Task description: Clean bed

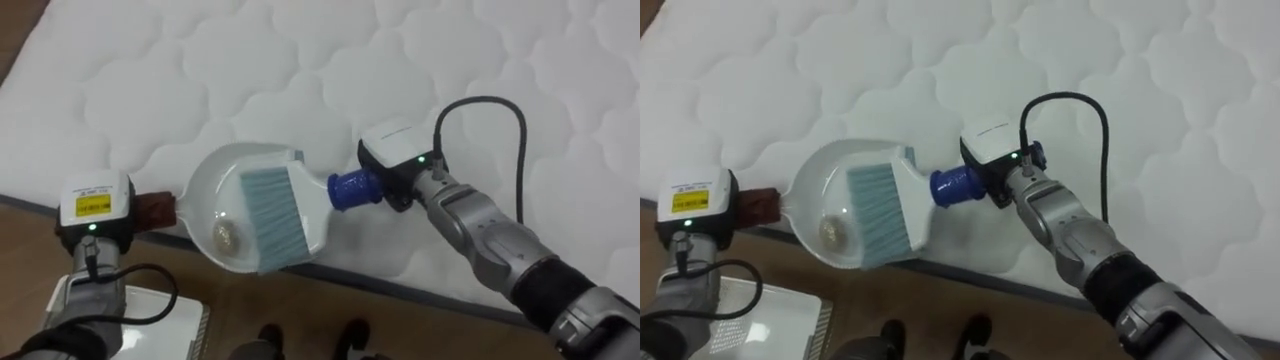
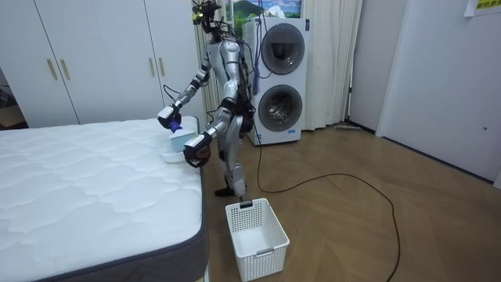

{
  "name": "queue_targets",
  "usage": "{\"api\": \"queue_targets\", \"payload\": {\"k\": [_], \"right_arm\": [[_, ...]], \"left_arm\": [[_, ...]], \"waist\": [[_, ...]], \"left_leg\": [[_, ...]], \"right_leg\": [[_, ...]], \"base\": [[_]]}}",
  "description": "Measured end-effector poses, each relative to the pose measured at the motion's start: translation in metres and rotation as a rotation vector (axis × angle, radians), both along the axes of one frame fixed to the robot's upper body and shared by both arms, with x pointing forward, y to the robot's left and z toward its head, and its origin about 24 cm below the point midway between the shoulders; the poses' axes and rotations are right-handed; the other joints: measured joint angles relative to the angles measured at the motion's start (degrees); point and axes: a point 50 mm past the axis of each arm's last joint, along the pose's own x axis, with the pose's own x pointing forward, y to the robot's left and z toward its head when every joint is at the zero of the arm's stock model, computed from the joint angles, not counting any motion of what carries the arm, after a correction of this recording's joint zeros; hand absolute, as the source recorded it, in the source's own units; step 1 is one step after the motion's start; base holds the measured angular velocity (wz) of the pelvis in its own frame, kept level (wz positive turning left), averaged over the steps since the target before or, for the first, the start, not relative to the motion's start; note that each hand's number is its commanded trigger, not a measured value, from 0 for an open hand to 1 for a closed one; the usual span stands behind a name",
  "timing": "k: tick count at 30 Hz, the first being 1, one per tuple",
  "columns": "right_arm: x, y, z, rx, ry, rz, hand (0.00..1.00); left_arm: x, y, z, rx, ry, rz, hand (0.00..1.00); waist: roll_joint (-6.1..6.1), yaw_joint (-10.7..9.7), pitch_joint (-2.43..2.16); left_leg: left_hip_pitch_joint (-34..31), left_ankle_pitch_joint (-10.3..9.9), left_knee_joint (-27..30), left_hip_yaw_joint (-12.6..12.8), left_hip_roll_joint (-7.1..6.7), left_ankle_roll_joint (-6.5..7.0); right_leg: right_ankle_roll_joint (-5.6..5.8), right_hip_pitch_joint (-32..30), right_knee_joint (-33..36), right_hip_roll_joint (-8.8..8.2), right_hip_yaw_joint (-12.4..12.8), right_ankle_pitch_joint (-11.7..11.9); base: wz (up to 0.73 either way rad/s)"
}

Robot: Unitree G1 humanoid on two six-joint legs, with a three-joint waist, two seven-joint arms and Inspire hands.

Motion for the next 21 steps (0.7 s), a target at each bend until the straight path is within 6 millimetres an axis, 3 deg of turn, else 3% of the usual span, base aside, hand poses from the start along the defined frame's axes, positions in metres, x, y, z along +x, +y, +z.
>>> {"api": "queue_targets", "payload": {"k": [7,11,16,21], "right_arm": [[0.004,-0.018,0.003,0.005,-0.028,-0.06,1.0],[-0.005,-0.045,-0.007,0.016,-0.006,-0.156,1.0],[-0.007,-0.067,-0.006,-0.016,-0.003,-0.203,1.0],[-0.006,-0.078,0.005,0.132,-0.027,-0.298,1.0]], "left_arm": [[-0.007,0.006,-0.003,0.01,0.004,0.005,1.0],[-0.024,0.015,-0.011,0.015,0.0,0.04,1.0],[-0.028,0.02,-0.01,0.011,-0.018,0.071,1.0],[-0.038,0.023,-0.012,-0.007,-0.046,0.099,1.0]], "waist": [[0.02,0.1,-0.08],[0.29,0.2,-1.42],[0.37,-0.1,-1.76],[0.18,-0.8,-2.6]], "left_leg": [[2.3,0.0,-0.7,0.6,-0.11,0.0],[4.8,0.0,-2.2,0.6,-0.02,-0.03],[7.6,0.1,-2.2,0.8,0.19,-0.05],[12.4,0.1,-5.5,1.7,0.04,-0.06]], "right_leg": [[-0.07,1.5,-0.2,0.12,0.9,-0.2],[0.19,3.9,-2.1,0.65,1.2,-0.1],[0.48,7.0,-2.6,0.96,1.1,-0.2],[1.07,10.8,-4.1,1.31,1.7,-0.6]], "base": [[-0.05],[-0.01],[-0.04],[-0.04]]}}
